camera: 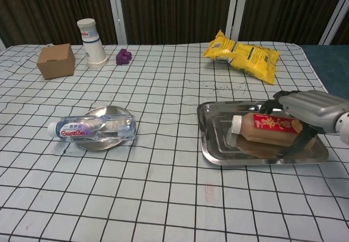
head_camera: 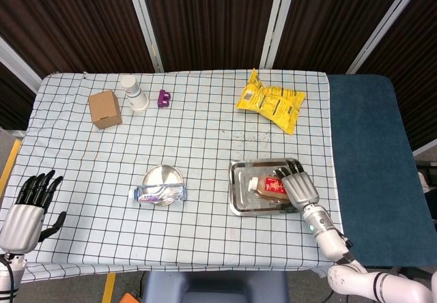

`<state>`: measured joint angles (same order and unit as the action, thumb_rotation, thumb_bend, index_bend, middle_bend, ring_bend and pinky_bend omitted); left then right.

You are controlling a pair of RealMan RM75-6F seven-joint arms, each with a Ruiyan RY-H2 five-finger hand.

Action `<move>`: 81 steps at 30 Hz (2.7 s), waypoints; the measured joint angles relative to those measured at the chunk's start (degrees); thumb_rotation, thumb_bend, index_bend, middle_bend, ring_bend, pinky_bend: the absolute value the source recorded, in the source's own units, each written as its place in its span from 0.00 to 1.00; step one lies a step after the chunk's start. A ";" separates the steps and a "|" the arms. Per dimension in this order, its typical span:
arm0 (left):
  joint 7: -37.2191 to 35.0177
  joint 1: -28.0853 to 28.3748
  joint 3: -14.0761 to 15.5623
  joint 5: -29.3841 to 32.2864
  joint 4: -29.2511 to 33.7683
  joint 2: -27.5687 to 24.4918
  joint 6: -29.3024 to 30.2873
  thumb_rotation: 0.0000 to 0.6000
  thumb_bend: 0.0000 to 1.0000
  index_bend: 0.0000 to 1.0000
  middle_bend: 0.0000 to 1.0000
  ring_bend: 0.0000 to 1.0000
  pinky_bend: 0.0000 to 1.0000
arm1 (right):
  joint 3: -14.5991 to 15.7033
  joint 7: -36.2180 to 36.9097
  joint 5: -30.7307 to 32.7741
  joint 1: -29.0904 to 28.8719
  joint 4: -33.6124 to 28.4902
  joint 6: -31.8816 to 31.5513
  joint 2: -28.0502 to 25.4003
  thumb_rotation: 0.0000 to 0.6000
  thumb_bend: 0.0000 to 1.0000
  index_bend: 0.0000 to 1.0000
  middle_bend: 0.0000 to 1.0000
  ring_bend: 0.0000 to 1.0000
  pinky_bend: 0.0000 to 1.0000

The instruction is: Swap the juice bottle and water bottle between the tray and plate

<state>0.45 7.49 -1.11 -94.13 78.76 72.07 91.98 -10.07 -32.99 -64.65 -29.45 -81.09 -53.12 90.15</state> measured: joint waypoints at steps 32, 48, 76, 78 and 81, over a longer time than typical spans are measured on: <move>-0.22 0.93 -1.81 3.84 -1.14 0.31 -3.27 1.00 0.38 0.00 0.00 0.00 0.08 | -16.33 -4.68 8.56 -26.82 17.82 -0.68 18.29 1.00 0.39 0.88 0.82 0.62 0.71; -2.27 0.90 -2.52 5.42 -1.98 -0.34 -3.74 1.00 0.38 0.00 0.00 0.00 0.08 | -21.94 8.60 13.02 -43.07 50.98 13.00 37.16 1.00 0.31 0.00 0.05 0.00 0.09; 1.77 13.22 1.53 -5.44 3.17 6.89 -20.70 1.00 0.39 0.00 0.00 0.00 0.12 | 13.76 19.95 -17.97 10.81 -11.86 -33.60 -14.58 1.00 0.15 0.00 0.00 0.00 0.00; 4.46 14.71 0.76 -4.34 3.57 8.43 -22.89 1.00 0.38 0.00 0.00 0.00 0.12 | 15.69 23.79 -20.06 13.64 -10.59 -36.29 -16.10 1.00 0.15 0.00 0.00 0.00 0.00; 9.09 16.45 -0.28 -2.11 4.01 10.77 -25.98 1.00 0.38 0.00 0.00 0.00 0.12 | 16.57 26.87 -23.52 15.64 -9.26 -38.81 -17.52 1.00 0.15 0.00 0.00 0.00 0.00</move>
<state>9.53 23.94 -1.39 -96.24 82.78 82.84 66.00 6.50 -6.11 -88.17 -13.81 -90.35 -91.93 72.63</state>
